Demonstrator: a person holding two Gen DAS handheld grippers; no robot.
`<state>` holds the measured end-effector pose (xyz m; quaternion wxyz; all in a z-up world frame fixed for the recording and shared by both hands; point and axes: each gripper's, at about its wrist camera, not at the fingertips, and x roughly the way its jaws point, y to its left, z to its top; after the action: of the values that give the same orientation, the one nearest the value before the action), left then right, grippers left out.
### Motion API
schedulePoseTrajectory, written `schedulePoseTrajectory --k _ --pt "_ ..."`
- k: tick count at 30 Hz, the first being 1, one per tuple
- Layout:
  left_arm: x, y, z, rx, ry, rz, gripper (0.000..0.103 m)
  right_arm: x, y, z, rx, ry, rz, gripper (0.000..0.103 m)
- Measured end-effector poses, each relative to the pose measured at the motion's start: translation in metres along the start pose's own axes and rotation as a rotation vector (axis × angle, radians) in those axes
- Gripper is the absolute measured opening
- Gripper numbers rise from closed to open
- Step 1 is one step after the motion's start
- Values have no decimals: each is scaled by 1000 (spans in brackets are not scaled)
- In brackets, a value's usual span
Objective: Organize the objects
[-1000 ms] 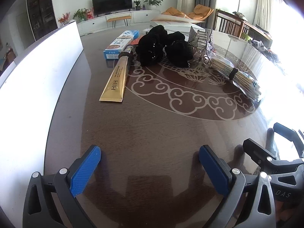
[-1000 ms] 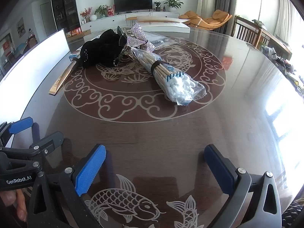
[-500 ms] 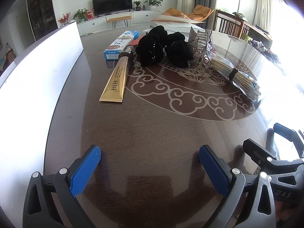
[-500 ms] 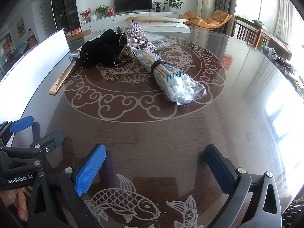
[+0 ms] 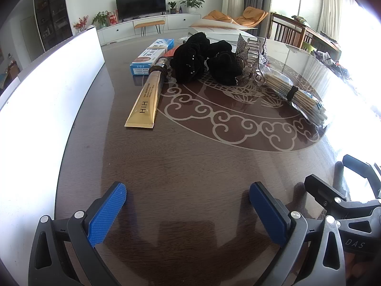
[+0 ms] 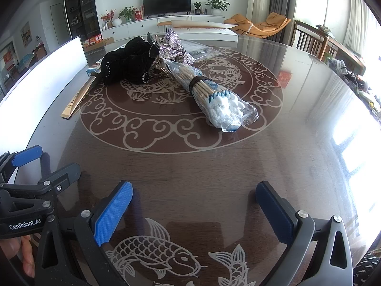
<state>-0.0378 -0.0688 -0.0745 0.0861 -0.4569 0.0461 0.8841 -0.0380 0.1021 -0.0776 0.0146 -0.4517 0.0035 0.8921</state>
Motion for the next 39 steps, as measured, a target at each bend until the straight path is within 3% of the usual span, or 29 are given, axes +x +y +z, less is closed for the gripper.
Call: schedulePoseTrajectory --k 30,32,34,36,39 --pt "1 0 0 -1 0 0 103 -1 0 -1 -5 -3 11 103" --pt "1 0 0 -1 0 0 103 -9 -8 -3 13 -38 100 103" --pt "1 0 0 -1 -1 0 103 -29 -28 -9 95 -172 209 103" --pt "1 0 0 -1 -1 0 103 -42 -50 -12 173 -265 198 103" --pt "1 0 0 -1 -1 0 103 -36 -77 5 227 -261 174 103"
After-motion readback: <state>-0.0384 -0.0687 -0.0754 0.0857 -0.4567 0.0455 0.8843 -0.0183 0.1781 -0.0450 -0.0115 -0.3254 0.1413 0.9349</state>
